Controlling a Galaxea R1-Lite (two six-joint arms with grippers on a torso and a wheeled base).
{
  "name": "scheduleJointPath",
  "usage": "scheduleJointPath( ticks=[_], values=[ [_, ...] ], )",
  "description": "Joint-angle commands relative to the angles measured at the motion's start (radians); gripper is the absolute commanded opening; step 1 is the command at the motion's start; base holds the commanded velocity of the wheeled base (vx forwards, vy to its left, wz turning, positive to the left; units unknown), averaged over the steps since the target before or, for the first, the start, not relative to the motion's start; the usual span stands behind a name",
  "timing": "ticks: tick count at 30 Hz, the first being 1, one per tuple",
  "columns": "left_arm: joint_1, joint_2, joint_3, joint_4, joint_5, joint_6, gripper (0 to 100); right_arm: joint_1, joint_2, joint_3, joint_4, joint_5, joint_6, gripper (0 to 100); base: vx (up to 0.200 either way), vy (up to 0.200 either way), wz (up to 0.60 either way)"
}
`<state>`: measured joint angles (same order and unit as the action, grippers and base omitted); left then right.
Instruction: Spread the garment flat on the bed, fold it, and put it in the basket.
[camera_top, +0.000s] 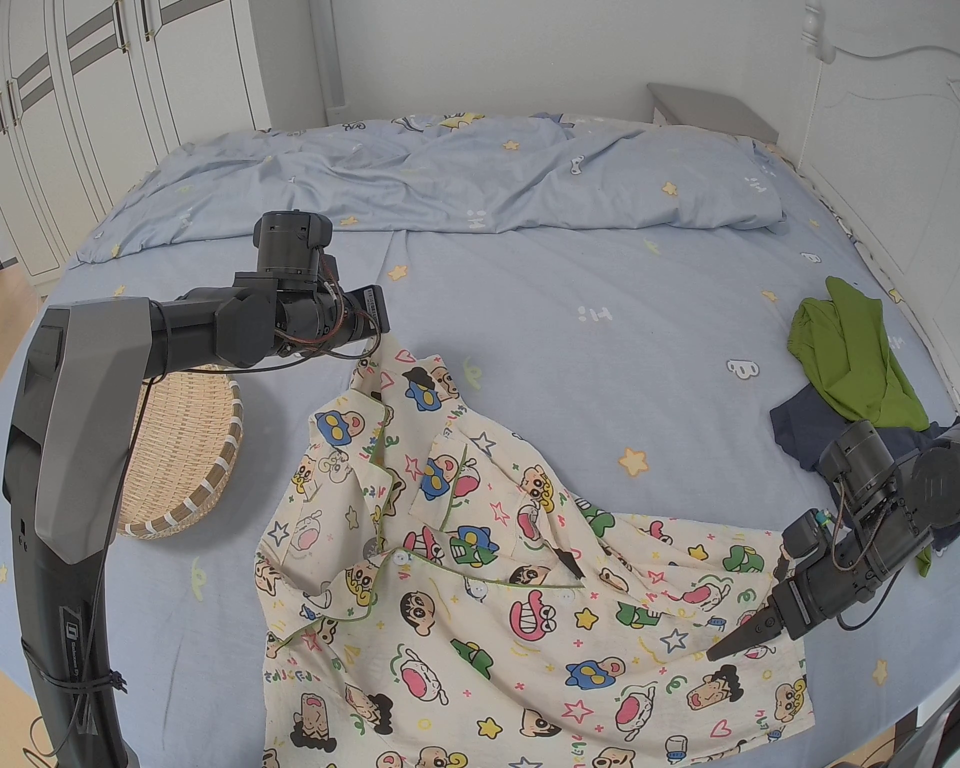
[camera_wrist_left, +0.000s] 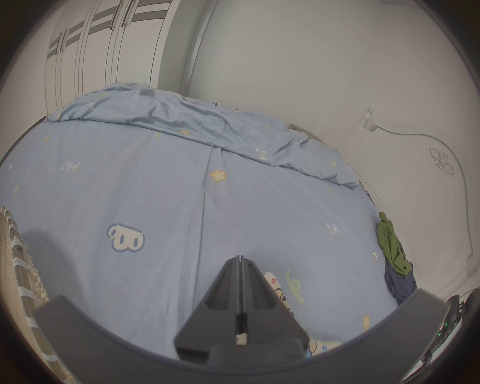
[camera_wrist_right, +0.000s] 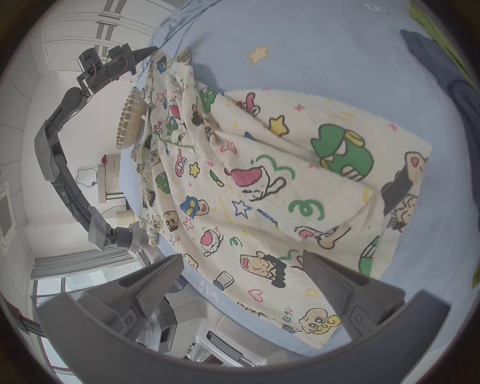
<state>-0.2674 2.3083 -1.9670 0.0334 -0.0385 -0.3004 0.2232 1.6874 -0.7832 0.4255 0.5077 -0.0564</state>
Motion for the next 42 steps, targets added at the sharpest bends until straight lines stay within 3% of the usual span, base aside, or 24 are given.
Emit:
scheduleJointPath(
  ticks=[1, 10, 17, 27, 35, 36, 42],
  values=[
    [0.001, 0.000, 0.000, 0.000, 0.000, 0.000, 0, 0.018, 0.024, 0.009, 0.001, -0.001, 0.000, 100, 0.000, 0.000, 0.00],
    [0.001, 0.002, 0.000, 0.000, 0.000, 0.000, 0, 0.022, 0.028, 0.010, -0.008, -0.009, 0.001, 100, 0.000, 0.000, 0.00],
    [-0.001, 0.002, 0.000, 0.000, 0.000, 0.000, 0, 0.018, 0.031, 0.015, -0.034, -0.055, 0.003, 100, 0.000, 0.000, 0.00],
    [0.001, 0.002, -0.001, -0.001, 0.002, 0.000, 0, 0.022, 0.069, 0.068, -0.174, -0.055, 0.010, 100, 0.000, 0.000, 0.00],
    [0.001, 0.002, -0.001, -0.001, 0.002, 0.000, 0, 0.022, 0.069, 0.076, -0.188, -0.051, 0.010, 100, 0.000, 0.000, 0.00],
    [0.001, 0.000, -0.001, -0.001, 0.002, 0.000, 0, 0.024, 0.067, 0.076, -0.188, -0.051, 0.009, 0, 0.000, 0.000, 0.00],
    [0.001, 0.002, -0.001, -0.001, 0.002, 0.000, 0, 0.019, 0.067, 0.074, -0.194, -0.047, 0.010, 0, 0.000, 0.000, 0.00]
  ],
)
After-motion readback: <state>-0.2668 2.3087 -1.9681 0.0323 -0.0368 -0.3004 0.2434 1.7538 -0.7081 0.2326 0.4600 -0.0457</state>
